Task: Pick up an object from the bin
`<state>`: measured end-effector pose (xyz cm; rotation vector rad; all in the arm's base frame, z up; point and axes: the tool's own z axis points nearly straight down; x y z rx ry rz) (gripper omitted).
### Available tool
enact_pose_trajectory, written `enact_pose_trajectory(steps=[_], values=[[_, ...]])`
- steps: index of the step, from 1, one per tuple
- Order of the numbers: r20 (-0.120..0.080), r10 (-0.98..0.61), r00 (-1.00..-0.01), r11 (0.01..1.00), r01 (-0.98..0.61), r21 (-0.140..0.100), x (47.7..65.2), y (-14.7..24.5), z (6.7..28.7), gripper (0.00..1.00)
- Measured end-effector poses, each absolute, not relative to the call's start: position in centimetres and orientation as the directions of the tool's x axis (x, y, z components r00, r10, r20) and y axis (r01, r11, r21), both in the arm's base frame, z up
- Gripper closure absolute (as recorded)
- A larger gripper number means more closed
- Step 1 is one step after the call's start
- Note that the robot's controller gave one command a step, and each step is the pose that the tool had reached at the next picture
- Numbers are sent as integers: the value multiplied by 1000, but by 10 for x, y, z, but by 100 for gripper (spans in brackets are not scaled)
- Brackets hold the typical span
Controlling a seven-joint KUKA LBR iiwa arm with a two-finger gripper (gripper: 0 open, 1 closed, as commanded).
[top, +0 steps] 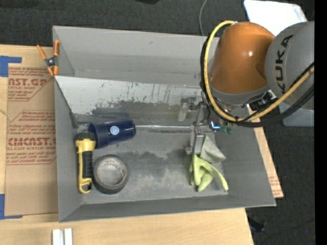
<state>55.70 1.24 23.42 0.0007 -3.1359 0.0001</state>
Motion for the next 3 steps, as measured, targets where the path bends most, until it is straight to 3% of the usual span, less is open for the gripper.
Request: enact_pose_trajectory(steps=[1, 2, 3], values=[[-3, 0, -1000, 1000, 0, 0, 558, 12, 239, 0], [-3, -29, -1000, 1000, -29, 0, 515, -13, 182, 0], [-10, -245, -970, 970, -245, -2, 516, -19, 164, 0]])
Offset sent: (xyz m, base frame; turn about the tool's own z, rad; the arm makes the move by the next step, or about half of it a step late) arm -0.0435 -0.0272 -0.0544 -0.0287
